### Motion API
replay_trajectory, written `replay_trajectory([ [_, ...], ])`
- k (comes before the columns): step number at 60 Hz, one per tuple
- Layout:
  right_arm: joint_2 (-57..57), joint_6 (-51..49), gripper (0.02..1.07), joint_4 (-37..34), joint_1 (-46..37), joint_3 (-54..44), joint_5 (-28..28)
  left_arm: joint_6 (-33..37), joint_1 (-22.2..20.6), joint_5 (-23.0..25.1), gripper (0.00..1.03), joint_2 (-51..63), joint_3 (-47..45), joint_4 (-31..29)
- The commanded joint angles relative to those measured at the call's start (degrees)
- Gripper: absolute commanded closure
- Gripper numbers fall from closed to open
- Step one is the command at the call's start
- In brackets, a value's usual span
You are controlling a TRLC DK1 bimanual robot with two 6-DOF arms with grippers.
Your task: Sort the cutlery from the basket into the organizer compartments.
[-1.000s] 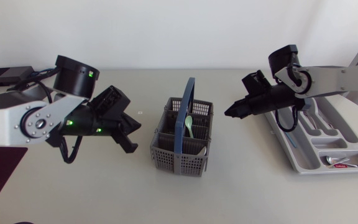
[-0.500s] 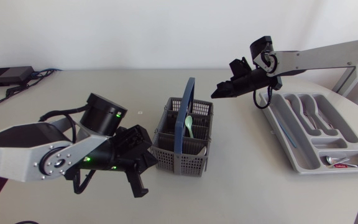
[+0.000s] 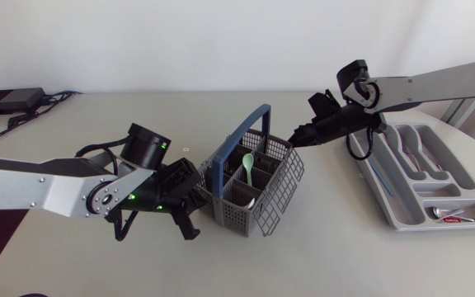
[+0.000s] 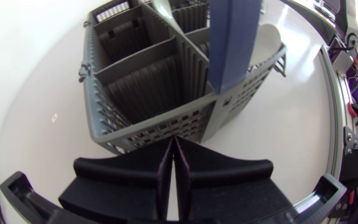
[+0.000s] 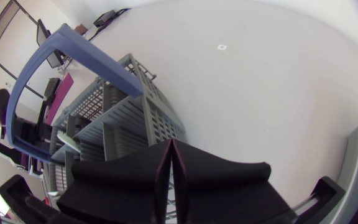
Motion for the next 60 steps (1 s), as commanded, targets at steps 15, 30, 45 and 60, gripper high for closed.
replay_trajectory([
  [15, -13.4, -1.63, 1.01, 0.03, 2.05, -16.06, -0.83, 0.99, 4.56, -0.05, 1.0, 5.87, 6.8, 6.23],
  [30, -20.34, -0.05, 1.01, 1.61, 2.57, -23.61, 1.63, 0.99, 5.0, -0.05, 1.0, 8.33, 9.79, 6.58],
  [45, -30.36, 1.62, 0.87, 5.57, 2.49, -28.27, 14.2, 1.34, 7.11, -0.05, 1.0, 4.63, 8.12, 5.52],
  [60, -43.11, 1.53, 0.72, 2.31, 8.9, -30.29, 19.39, 2.22, 8.25, 0.04, 0.99, -8.11, 1.53, 1.48],
])
